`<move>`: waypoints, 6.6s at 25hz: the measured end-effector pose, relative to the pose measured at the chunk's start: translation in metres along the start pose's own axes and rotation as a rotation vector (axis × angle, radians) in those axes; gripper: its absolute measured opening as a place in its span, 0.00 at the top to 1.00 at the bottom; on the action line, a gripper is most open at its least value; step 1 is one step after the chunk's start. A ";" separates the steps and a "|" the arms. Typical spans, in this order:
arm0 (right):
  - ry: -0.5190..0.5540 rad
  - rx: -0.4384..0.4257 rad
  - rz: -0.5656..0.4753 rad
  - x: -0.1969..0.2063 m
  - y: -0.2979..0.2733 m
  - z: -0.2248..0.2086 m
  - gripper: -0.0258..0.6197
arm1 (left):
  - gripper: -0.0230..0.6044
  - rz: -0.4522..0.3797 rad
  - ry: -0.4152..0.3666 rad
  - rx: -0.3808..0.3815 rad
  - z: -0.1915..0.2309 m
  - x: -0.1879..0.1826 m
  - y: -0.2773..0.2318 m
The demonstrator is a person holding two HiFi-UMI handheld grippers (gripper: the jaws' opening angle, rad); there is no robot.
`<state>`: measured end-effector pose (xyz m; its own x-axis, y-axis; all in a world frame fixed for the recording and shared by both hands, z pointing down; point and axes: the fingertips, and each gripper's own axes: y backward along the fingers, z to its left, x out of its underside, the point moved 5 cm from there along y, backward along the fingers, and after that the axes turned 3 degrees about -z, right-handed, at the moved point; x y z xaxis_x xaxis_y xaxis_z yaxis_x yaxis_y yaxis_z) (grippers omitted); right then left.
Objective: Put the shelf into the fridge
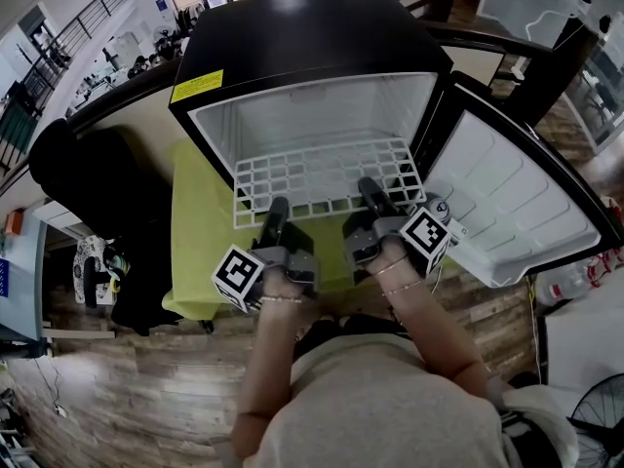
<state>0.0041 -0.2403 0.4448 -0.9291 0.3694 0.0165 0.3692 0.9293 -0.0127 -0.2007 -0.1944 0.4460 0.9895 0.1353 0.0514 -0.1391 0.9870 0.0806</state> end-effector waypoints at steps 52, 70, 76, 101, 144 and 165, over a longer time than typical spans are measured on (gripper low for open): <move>0.063 -0.026 -0.066 -0.020 -0.105 -0.007 0.90 | 0.87 0.052 -0.200 -0.020 0.015 -0.031 -0.101; 0.085 -0.039 -0.066 -0.025 -0.127 -0.008 0.90 | 0.87 0.046 -0.226 -0.012 0.016 -0.037 -0.121; 0.087 -0.042 -0.063 -0.026 -0.132 -0.007 0.90 | 0.87 0.027 -0.235 -0.013 0.017 -0.039 -0.126; 0.139 -0.052 -0.041 -0.030 -0.153 -0.006 0.89 | 0.86 -0.015 -0.245 0.007 0.019 -0.044 -0.146; 0.263 -0.087 0.039 -0.016 -0.101 -0.013 0.79 | 0.70 0.027 -0.417 -0.032 0.025 -0.022 -0.100; 1.182 -0.365 0.463 0.039 -0.048 0.042 0.96 | 0.94 0.379 -1.310 0.071 -0.055 0.010 -0.054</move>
<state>-0.0507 -0.2703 0.4043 -0.2078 0.2610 0.9427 0.8030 0.5959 0.0120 -0.1809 -0.2420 0.3877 0.1334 0.1739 0.9757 -0.4322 0.8961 -0.1007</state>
